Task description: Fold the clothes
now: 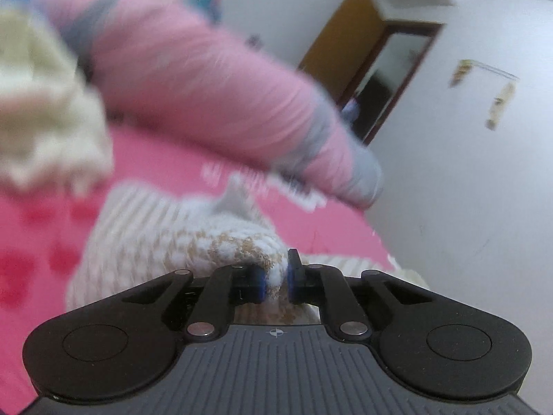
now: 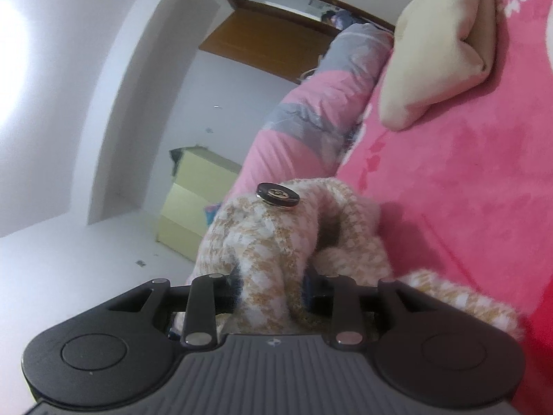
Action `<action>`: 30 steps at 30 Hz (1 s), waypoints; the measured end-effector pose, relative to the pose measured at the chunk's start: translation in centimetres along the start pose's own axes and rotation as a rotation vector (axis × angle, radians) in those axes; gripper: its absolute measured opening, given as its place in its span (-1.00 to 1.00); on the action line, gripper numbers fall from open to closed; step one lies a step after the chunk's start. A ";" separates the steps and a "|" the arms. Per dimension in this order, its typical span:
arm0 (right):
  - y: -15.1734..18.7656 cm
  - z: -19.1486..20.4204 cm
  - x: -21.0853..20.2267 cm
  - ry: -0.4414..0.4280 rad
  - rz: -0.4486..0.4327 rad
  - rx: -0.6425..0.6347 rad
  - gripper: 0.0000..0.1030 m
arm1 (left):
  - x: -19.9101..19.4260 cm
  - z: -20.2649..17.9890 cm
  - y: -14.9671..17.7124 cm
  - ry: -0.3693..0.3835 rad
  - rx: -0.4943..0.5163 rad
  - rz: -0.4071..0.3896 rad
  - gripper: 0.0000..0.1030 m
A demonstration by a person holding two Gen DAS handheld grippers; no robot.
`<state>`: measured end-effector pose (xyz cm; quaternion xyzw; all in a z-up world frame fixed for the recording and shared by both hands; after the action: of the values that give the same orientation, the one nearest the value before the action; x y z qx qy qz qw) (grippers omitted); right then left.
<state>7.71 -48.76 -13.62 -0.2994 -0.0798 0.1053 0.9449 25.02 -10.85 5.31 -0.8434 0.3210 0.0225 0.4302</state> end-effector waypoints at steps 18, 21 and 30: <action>-6.5 4.7 -3.3 -0.002 -0.061 -0.018 -0.68 | -15.6 11.1 -8.6 0.003 -0.104 -0.098 -0.82; -5.8 1.9 -1.4 0.166 0.045 -0.004 -0.69 | -14.3 16.9 -7.1 -0.084 -0.209 0.007 -0.67; -5.2 0.1 -1.5 0.447 0.154 0.000 0.41 | -17.0 19.3 -1.8 -0.238 -0.199 -0.023 -0.01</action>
<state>7.04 -53.26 -10.67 -0.3204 0.1546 0.1080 0.9283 17.18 13.10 -0.21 -0.8768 0.2545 0.1489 0.3797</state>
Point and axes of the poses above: each gripper's, at about its wrist camera, not at the fingertips, and x roughly the way its jaws point, z to its left, y to its underside, the point moved 1 cm from there along x, roughly the way its jaws point, and after that the axes turned 12 degrees about -x, right-handed, at the moved point
